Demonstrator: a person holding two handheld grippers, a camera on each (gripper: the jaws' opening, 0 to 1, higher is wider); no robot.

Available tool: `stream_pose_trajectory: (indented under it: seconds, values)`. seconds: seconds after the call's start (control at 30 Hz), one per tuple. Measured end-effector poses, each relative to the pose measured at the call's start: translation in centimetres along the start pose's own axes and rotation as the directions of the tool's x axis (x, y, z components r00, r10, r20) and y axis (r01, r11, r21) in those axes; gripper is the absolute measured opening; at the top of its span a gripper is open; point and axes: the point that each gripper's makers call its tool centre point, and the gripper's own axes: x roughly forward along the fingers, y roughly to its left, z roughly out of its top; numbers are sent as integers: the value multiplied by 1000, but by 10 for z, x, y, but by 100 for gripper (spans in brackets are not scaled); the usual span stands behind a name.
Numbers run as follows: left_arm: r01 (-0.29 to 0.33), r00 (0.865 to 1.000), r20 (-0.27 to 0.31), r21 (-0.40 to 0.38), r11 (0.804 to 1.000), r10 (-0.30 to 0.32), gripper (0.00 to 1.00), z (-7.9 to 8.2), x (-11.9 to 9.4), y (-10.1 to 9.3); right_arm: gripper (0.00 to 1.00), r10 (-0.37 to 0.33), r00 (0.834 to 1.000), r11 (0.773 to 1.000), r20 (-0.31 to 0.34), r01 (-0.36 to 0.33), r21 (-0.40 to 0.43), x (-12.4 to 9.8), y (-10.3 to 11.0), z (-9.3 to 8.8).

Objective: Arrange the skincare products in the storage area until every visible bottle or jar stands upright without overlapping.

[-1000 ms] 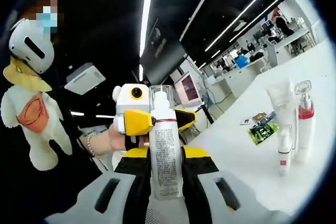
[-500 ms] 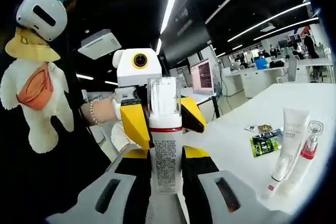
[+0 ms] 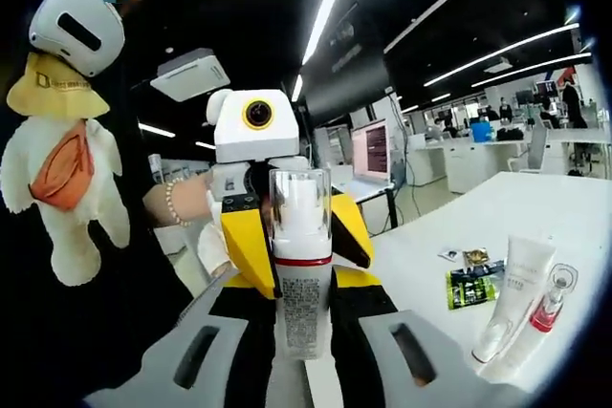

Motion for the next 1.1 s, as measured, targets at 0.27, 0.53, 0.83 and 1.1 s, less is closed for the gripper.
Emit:
stream_pose_trajectory:
  seconds: [0.27, 0.53, 0.83, 1.1]
  values:
    - [45, 998, 43, 115, 992, -50, 26, 12, -5, 0, 20, 72, 997, 997, 30, -72, 1, -3, 4, 9]
    - [43, 998, 37, 108, 993, -47, 30, 20, -14, 11, 20, 92, 995, 996, 48, -92, 14, -9, -6, 15]
    - [47, 992, 118, 45, 998, -52, 24, 37, -20, 19, 20, 97, 995, 995, 22, -97, 24, -12, -11, 12]
    - [92, 994, 52, 94, 991, -98, 21, 32, 1, 3, 21, 107, 994, 994, 30, -108, 25, -8, -7, 19]
